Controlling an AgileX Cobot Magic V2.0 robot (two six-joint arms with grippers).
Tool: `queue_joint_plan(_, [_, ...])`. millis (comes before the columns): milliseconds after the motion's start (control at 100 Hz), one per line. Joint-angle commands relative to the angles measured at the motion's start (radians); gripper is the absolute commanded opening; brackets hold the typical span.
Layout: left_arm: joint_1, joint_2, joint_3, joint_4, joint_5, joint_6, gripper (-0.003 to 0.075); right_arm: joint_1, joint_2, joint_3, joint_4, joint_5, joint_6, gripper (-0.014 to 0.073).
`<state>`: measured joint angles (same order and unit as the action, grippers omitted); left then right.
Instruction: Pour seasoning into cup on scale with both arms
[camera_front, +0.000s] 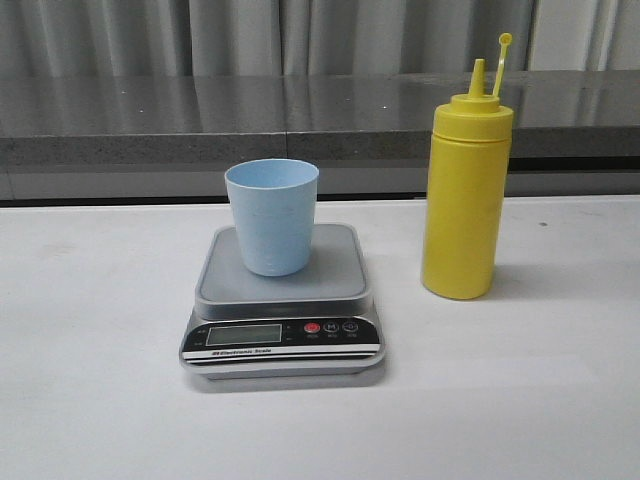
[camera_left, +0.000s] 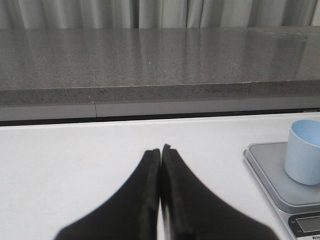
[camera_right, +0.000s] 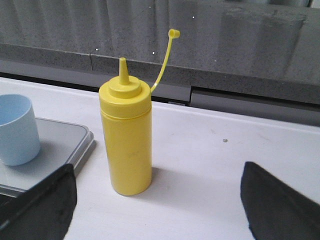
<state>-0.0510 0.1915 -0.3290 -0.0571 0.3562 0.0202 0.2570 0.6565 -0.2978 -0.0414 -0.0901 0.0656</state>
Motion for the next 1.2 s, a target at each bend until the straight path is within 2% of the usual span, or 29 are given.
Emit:
queue_joint_plan(0, [0.003, 0.01, -0.025, -0.004, -0.078, -0.011, -0.002, -0.008, -0.114, -0.028, 0.005, 0.044, -0.007, 0.0655])
queue_joint_plan(170, [0.003, 0.01, -0.025, -0.004, -0.078, -0.011, -0.002, -0.008, -0.277, -0.028, 0.005, 0.169, -0.007, 0.0653])
queue_joint_plan(270, [0.003, 0.01, -0.025, -0.004, -0.078, -0.011, -0.002, -0.008, -0.337, -0.028, 0.005, 0.217, -0.007, 0.059])
queue_joint_plan(340, [0.003, 0.01, -0.025, -0.004, -0.078, -0.011, -0.002, -0.008, -0.359, -0.028, 0.005, 0.244, -0.007, 0.049])
queue_joint_plan(530, [0.003, 0.01, -0.025, -0.004, -0.078, -0.011, -0.002, -0.008, -0.367, -0.028, 0.005, 0.261, -0.007, 0.0105])
queue_joint_plan(640, [0.003, 0.01, -0.025, -0.004, -0.078, -0.011, -0.002, -0.008, -0.367, -0.028, 0.005, 0.252, -0.007, -0.0068])
queue_joint_plan(1190, [0.003, 0.01, -0.025, -0.004, -0.078, -0.011, -0.002, -0.008, -0.367, -0.028, 0.005, 0.252, -0.007, -0.0067])
